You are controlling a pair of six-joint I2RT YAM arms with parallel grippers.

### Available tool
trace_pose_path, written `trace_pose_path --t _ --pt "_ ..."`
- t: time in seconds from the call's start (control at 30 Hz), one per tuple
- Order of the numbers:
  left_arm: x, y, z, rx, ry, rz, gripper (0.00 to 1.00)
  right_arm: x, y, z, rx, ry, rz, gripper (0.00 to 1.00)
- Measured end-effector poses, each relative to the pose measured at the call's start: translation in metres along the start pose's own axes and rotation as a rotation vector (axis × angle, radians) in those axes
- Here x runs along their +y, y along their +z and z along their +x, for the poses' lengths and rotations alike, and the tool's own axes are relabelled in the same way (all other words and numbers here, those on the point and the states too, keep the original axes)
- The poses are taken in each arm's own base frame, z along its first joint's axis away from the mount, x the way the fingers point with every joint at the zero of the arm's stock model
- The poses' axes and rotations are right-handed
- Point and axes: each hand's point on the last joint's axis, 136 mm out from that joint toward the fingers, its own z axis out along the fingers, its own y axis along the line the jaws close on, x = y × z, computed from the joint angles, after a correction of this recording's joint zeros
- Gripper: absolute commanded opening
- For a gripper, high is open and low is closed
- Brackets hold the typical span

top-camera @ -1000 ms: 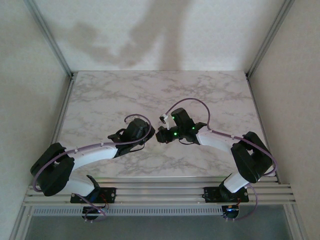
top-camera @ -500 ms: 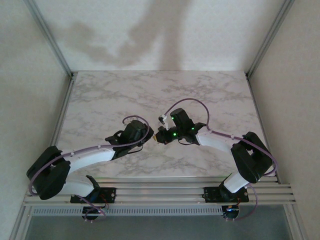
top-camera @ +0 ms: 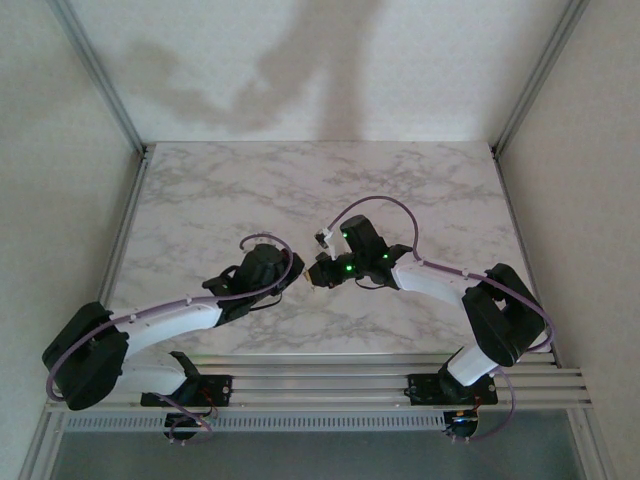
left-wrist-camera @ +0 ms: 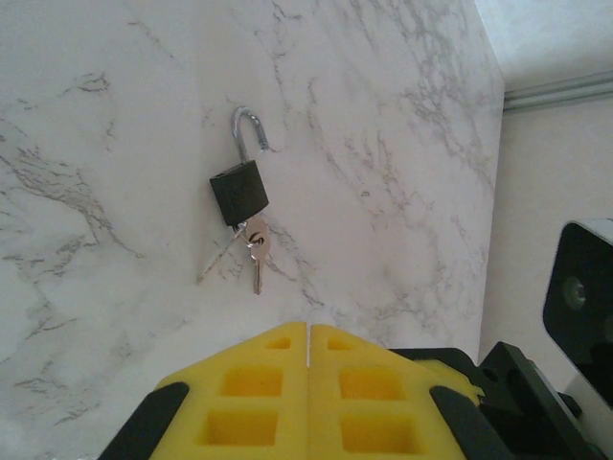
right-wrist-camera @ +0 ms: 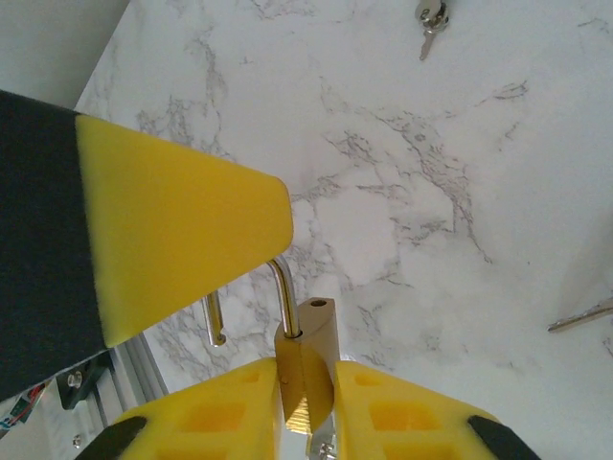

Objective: Lock with the key

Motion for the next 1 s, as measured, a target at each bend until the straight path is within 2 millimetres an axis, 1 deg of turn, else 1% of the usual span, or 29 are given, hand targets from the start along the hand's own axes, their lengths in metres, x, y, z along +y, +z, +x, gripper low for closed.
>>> trace_pose_path --t 0.33,1.0 --pt "-0.0014 -0.0007 0.0014 0.003 0.002 0.004 0.0 0.0001 0.0009 0.0005 0.002 0.004 -0.004 0.25" --pt "-0.0024 -0.0015 0.0024 0.004 0.003 0.007 0.0 0.0022 0.0009 0.001 0.006 0.009 -0.016 0.22"
